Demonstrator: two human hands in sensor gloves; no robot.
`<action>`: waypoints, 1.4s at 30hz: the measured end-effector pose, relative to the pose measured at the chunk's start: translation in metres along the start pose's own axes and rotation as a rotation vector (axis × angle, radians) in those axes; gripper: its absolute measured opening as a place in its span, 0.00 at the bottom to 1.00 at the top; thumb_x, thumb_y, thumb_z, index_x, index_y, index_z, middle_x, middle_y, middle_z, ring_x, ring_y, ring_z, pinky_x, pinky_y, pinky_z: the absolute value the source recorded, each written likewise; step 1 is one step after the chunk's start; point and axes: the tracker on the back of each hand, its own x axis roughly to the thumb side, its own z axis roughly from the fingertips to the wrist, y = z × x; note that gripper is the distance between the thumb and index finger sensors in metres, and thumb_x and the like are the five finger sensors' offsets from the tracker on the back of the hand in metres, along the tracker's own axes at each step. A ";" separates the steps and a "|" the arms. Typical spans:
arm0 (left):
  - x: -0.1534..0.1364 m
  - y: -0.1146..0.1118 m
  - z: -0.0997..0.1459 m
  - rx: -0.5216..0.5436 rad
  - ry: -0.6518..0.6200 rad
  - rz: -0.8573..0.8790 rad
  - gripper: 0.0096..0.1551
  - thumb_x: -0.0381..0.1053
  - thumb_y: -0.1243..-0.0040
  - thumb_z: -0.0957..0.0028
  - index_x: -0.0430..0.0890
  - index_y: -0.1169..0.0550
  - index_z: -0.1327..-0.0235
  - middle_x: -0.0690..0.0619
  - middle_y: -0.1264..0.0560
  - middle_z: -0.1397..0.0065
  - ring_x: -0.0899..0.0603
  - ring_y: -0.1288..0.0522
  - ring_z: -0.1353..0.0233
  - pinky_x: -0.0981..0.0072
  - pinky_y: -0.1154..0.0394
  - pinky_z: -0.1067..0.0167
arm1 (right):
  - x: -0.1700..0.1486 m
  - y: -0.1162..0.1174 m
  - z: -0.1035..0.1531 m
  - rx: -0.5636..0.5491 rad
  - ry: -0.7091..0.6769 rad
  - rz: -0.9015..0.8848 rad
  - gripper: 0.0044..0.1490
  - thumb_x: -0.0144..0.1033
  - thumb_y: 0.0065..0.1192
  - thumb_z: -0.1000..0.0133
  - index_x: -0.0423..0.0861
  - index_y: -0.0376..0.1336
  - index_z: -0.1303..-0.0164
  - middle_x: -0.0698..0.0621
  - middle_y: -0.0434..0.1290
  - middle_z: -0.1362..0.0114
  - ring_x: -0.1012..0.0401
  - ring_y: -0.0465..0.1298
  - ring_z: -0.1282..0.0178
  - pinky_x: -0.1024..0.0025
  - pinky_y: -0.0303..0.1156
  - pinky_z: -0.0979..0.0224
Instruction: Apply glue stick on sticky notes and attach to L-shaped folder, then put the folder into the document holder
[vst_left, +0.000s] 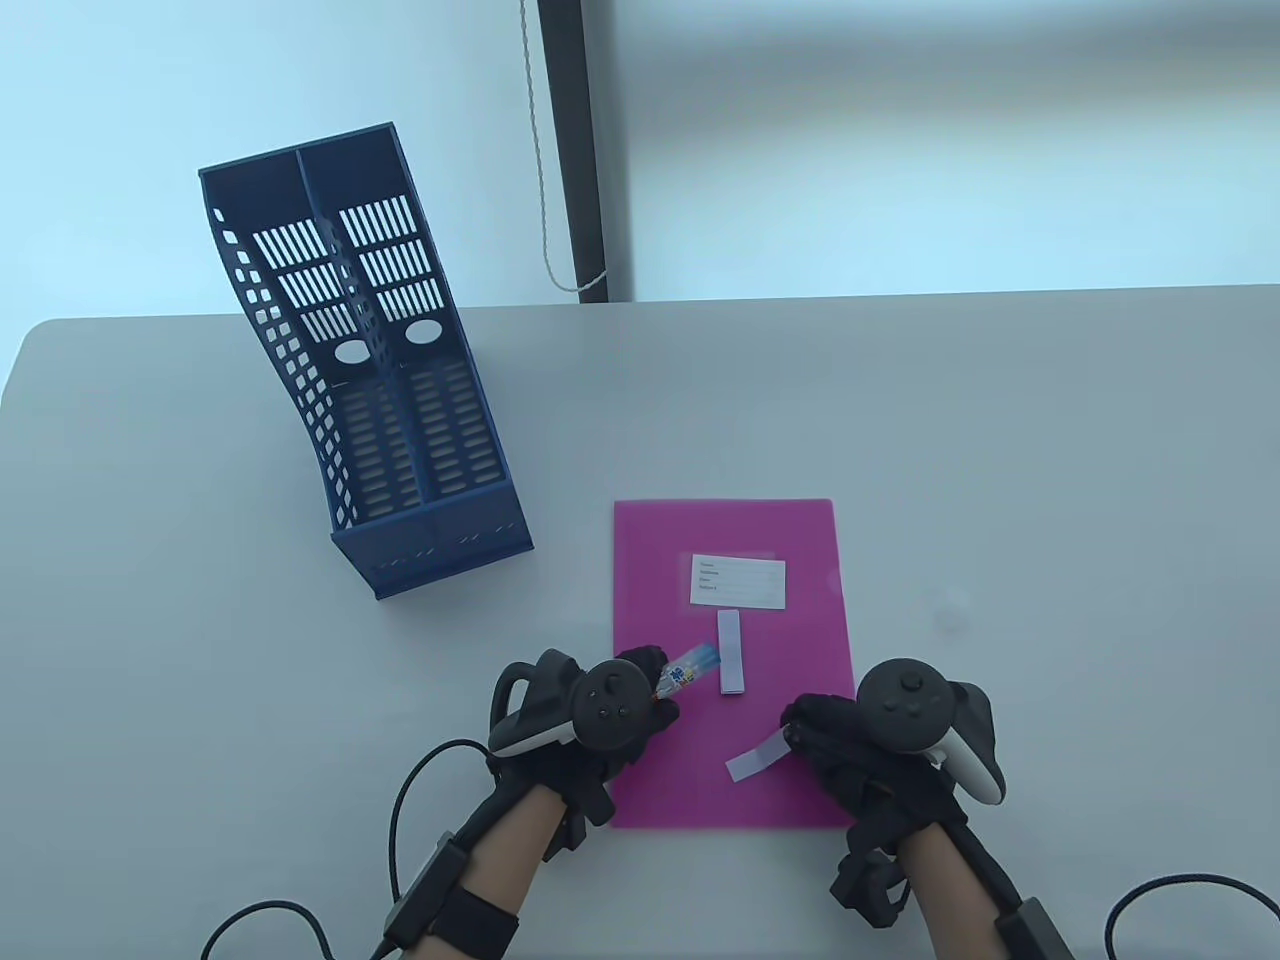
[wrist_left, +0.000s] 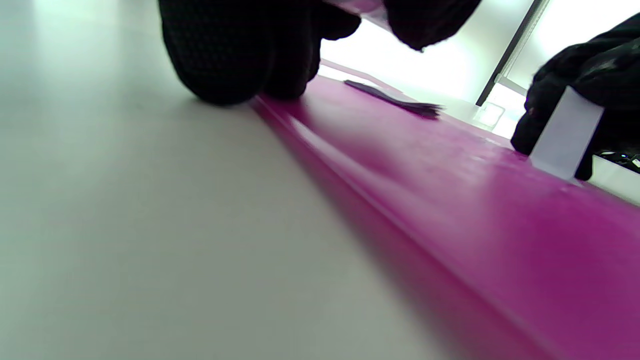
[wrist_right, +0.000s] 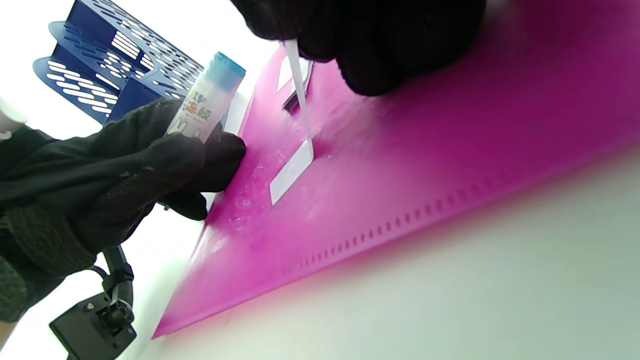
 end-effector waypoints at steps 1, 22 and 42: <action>-0.001 0.000 0.000 0.001 -0.002 0.002 0.36 0.54 0.50 0.36 0.32 0.39 0.26 0.32 0.31 0.25 0.36 0.28 0.35 0.55 0.21 0.46 | -0.001 0.000 0.000 -0.005 0.007 -0.023 0.21 0.26 0.50 0.35 0.34 0.64 0.36 0.28 0.72 0.32 0.35 0.68 0.39 0.28 0.41 0.31; -0.012 -0.003 0.005 0.034 -0.031 0.112 0.36 0.54 0.50 0.36 0.32 0.40 0.26 0.32 0.31 0.25 0.36 0.28 0.34 0.56 0.22 0.47 | -0.005 0.004 0.007 -0.040 0.000 -0.119 0.20 0.26 0.49 0.35 0.35 0.64 0.36 0.30 0.71 0.30 0.36 0.66 0.38 0.31 0.36 0.30; -0.013 -0.003 0.005 0.036 -0.031 0.120 0.36 0.54 0.51 0.36 0.31 0.40 0.26 0.31 0.31 0.25 0.36 0.29 0.34 0.56 0.22 0.47 | -0.008 0.000 0.012 -0.029 -0.023 -0.199 0.20 0.28 0.50 0.35 0.42 0.65 0.35 0.27 0.70 0.25 0.34 0.65 0.34 0.32 0.35 0.29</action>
